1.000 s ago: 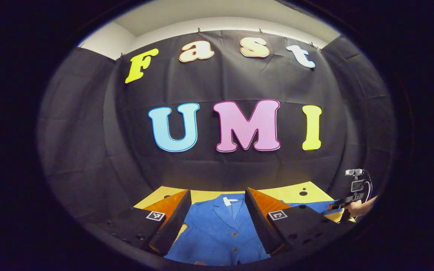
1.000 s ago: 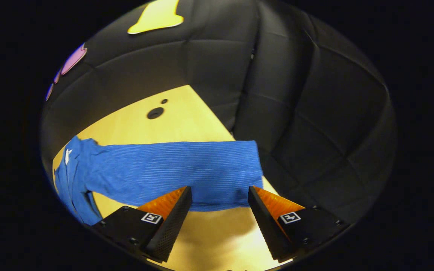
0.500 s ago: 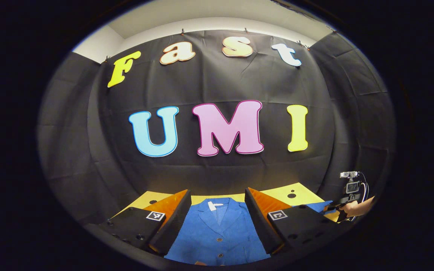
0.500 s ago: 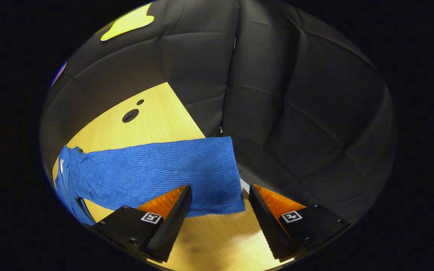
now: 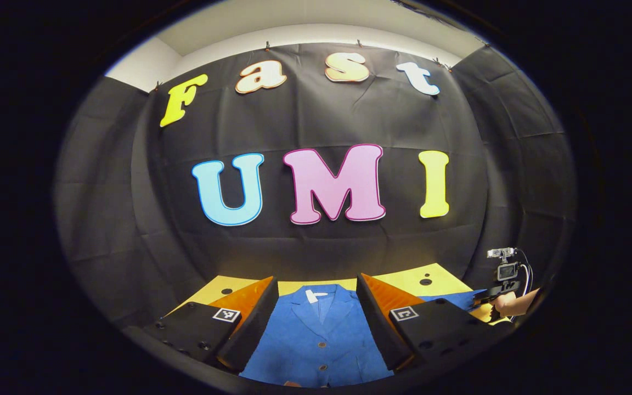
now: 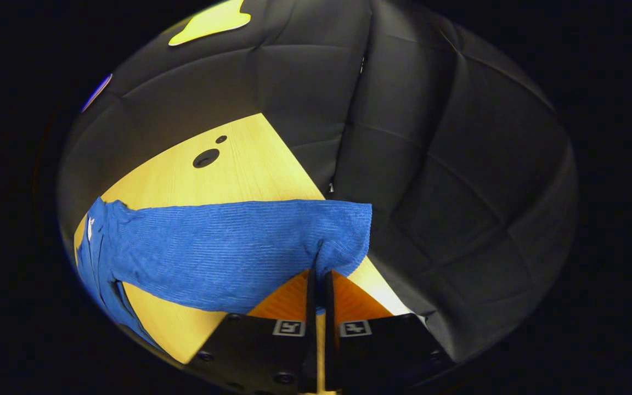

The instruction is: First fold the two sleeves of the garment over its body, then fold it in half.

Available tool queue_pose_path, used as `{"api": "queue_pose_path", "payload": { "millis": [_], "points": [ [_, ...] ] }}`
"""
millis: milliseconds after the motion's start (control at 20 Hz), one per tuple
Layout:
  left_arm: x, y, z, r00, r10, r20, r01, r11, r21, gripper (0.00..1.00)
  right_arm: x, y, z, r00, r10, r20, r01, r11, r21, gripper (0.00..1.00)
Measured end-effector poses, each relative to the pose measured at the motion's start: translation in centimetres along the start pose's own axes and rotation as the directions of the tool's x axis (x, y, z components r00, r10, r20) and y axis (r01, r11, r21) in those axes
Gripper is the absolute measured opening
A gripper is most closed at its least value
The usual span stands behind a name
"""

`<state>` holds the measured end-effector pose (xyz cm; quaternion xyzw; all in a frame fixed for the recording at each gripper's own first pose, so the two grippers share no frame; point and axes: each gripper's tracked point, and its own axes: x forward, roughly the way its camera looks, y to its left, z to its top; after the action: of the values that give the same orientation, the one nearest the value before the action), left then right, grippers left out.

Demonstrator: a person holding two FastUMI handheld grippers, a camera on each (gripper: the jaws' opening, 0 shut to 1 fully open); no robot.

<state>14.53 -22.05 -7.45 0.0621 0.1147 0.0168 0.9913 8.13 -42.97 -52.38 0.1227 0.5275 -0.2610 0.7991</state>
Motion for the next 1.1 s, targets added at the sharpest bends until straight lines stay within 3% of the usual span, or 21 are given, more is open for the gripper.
{"api": "queue_pose_path", "payload": {
  "millis": [50, 150, 250, 500, 800, 1100],
  "points": [
    [-0.3, 0.3, -0.2, 1.000, 0.005, -0.006, -0.005, 1.000, -0.001, 0.82, -0.1, 0.6, 0.0, 0.999, 0.032, -0.001, -0.032, 0.999, 0.014, 0.05],
    [-0.7, 0.9, -0.6, 1.000, 0.010, -0.016, -0.010, 1.000, -0.001, 0.82, -0.2, 1.7, 0.1, 0.999, 0.050, -0.009, -0.049, 0.998, 0.029, 0.00],
    [-1.4, 1.7, -0.5, 1.000, 0.015, -0.017, -0.015, 1.000, 0.008, 0.82, -1.5, 2.4, 1.2, 0.997, 0.071, 0.026, -0.072, 0.997, 0.031, 0.05],
    [-2.7, 4.0, -0.8, 0.999, 0.034, -0.010, -0.034, 0.999, -0.002, 0.82, -5.6, 9.0, 4.1, 0.978, 0.177, 0.108, -0.176, 0.984, -0.020, 0.04],
    [-5.0, 7.6, -1.9, 0.997, 0.081, -0.009, -0.082, 0.996, -0.048, 0.81, -9.9, 21.2, 5.0, 0.932, 0.335, 0.137, -0.314, 0.937, -0.156, 0.05],
    [-7.8, 13.9, -4.7, 0.984, 0.170, -0.045, -0.173, 0.979, -0.105, 0.82, -14.3, 36.7, 2.3, 0.866, 0.489, 0.107, -0.440, 0.845, -0.304, 0.05]
  ]
}}
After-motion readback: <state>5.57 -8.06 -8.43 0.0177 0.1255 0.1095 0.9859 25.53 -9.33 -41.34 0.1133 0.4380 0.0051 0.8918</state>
